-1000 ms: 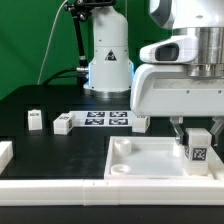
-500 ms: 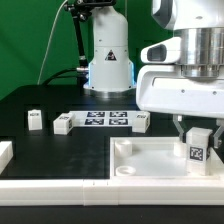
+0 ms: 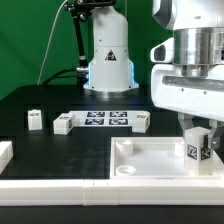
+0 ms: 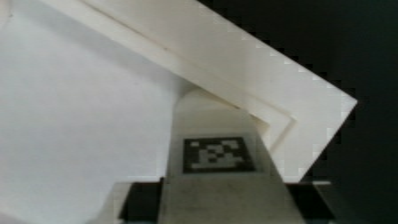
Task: Assemble one leg
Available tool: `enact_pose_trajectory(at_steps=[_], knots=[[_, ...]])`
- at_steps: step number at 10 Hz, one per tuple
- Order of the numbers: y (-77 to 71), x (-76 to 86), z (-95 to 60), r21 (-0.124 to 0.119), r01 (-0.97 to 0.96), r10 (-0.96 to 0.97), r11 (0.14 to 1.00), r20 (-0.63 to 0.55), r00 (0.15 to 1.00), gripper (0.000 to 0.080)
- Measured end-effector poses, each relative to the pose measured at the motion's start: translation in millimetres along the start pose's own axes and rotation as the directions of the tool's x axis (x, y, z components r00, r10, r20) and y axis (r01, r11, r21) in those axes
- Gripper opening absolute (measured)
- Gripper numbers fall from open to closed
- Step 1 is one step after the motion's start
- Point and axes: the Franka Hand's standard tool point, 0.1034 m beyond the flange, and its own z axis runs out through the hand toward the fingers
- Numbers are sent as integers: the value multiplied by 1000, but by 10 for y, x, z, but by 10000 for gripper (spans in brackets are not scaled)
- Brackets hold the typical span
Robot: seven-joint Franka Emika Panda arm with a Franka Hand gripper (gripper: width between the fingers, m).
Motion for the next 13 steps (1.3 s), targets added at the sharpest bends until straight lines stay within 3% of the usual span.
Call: enact_pose_trajectory(at_steps=[1, 2, 3, 4, 8, 10, 13], knots=[[-5, -17, 1, 2, -59, 59, 998, 4, 998, 342], [-5, -18, 2, 2, -25, 25, 1000, 4, 1000, 479], [-6, -21, 2, 2, -16, 16, 1000, 5, 1000, 479], [-6, -22, 2, 2, 25, -25, 1000, 5, 1000, 610], [-19, -54, 2, 6, 325, -325, 946, 4, 946, 647], [-25, -65, 2, 8, 545, -545, 838, 1, 838, 649], [-42, -15, -6, 14, 795, -795, 607, -16, 607, 649]])
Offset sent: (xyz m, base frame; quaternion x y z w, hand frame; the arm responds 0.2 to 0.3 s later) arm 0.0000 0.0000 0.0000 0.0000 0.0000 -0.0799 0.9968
